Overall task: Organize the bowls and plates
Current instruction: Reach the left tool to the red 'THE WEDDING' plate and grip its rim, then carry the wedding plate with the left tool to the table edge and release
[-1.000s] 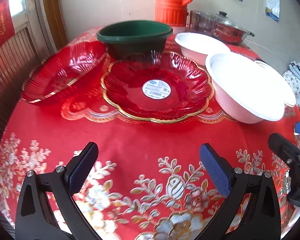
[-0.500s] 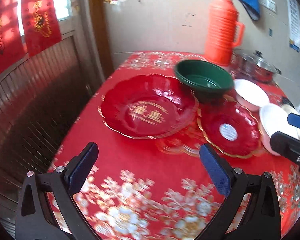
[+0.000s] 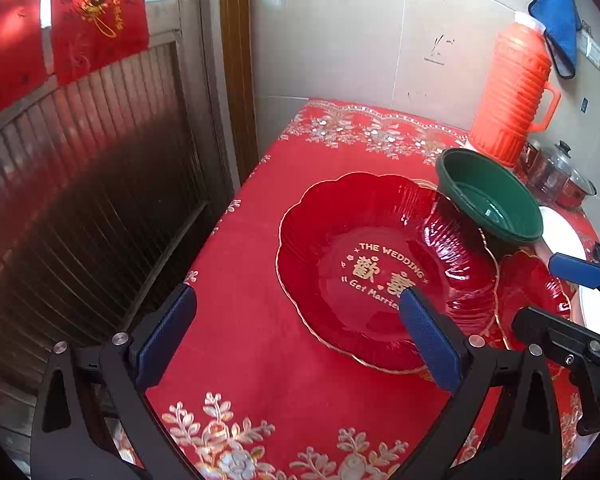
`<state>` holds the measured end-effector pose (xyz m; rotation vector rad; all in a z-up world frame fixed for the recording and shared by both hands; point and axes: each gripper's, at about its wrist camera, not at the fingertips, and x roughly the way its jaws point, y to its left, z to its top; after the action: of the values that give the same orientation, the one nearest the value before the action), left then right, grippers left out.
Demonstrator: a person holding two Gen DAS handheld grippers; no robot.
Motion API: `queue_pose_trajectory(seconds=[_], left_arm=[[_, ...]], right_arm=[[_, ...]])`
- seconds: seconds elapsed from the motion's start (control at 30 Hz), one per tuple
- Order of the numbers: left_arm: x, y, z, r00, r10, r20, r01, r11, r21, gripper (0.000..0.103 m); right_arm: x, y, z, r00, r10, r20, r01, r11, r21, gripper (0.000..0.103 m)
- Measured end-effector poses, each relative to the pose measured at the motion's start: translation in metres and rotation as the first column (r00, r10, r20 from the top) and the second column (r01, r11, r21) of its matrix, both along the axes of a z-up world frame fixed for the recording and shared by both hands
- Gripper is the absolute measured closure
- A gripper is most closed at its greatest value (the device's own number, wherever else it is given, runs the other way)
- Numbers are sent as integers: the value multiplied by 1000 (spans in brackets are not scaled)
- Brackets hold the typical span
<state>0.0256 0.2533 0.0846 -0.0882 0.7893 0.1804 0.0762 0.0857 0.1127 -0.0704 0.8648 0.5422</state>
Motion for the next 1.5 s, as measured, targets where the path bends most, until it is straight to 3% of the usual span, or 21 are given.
queue_pose_trajectory(seconds=[0.37, 0.73, 0.83, 1.0, 1.07, 1.2, 1.5], left_arm=[[53, 17, -30, 994, 6, -113, -12, 999, -53, 0], [78, 18, -45, 985, 2, -174, -15, 997, -74, 1], [89, 16, -50, 979, -4, -204, -11, 997, -74, 10], [102, 10, -63, 967, -13, -254, -5, 998, -70, 56], [102, 8, -62, 970, 11, -245, -21, 999, -38, 60], [101, 11, -61, 972, 24, -235, -35, 999, -41, 70], [70, 18, -46, 979, 46, -197, -55, 998, -41, 77]], right_arm=[[46, -2, -11, 992, -46, -119, 50, 998, 29, 9], [78, -7, -33, 971, -41, -236, 58, 996, 64, 26], [84, -4, -38, 964, -42, -264, 60, 996, 63, 30], [93, 1, -48, 960, -57, -273, 73, 996, 49, 52], [96, -3, -50, 958, -56, -282, 79, 994, 72, 58], [95, -4, -55, 960, -51, -276, 70, 996, 59, 65], [70, 5, -44, 984, -19, -175, 21, 1000, 7, 65]])
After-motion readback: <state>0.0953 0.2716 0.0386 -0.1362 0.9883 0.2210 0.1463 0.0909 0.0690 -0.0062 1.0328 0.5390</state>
